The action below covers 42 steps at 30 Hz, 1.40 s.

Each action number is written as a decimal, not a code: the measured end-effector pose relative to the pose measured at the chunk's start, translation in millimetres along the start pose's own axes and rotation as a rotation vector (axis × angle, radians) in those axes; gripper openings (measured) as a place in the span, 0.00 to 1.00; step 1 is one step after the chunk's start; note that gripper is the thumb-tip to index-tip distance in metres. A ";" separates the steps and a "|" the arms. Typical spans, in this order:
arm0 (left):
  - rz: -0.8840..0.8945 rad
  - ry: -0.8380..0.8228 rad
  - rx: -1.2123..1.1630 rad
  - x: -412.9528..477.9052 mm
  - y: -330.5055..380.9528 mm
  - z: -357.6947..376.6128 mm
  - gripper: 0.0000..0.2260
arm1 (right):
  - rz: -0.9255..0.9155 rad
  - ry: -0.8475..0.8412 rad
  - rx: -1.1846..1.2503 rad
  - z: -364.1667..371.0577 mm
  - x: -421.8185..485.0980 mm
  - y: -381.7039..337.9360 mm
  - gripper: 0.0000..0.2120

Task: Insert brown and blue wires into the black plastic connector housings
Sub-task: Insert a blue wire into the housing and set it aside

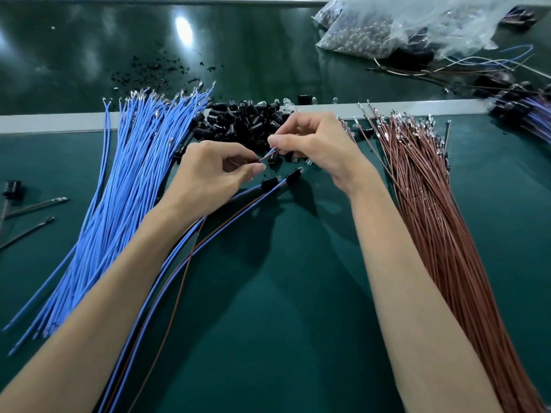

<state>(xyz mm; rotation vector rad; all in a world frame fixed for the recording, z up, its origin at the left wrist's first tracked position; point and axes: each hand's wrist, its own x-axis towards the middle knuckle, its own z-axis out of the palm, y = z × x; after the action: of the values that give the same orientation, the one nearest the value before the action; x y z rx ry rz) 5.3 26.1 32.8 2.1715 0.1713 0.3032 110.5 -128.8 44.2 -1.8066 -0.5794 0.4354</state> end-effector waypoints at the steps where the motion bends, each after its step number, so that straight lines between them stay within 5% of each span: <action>1: 0.001 0.002 0.006 -0.2 0.0 0.6 0.02 | -0.001 -0.027 -0.029 1.6 -0.4 -0.2 0.07; 12: 0.120 0.004 0.182 -0.3 -2.6 3.6 0.09 | -0.038 -0.127 -0.085 6.0 -3.1 -2.5 0.07; 19: 0.180 -0.114 0.292 1.6 -8.0 -7.2 0.05 | -0.012 -0.034 -0.042 3.1 -0.9 -0.4 0.08; 26: 0.008 -0.052 0.063 1.7 -6.7 5.3 0.04 | -0.004 -0.099 -0.049 13.1 -0.4 -0.5 0.06; 31: 0.019 0.069 0.035 -1.6 -6.2 14.0 0.08 | 0.037 -0.082 -0.029 11.9 0.5 1.5 0.06; 42: 0.053 0.012 0.048 -3.3 1.3 6.9 0.11 | 0.080 -0.124 -0.039 8.2 -1.4 -2.9 0.05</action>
<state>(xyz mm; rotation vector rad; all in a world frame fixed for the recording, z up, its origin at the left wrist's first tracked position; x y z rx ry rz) 4.1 19.1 29.6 2.2248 0.1295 0.3456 104.3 -122.6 44.4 -1.8544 -0.6060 0.5976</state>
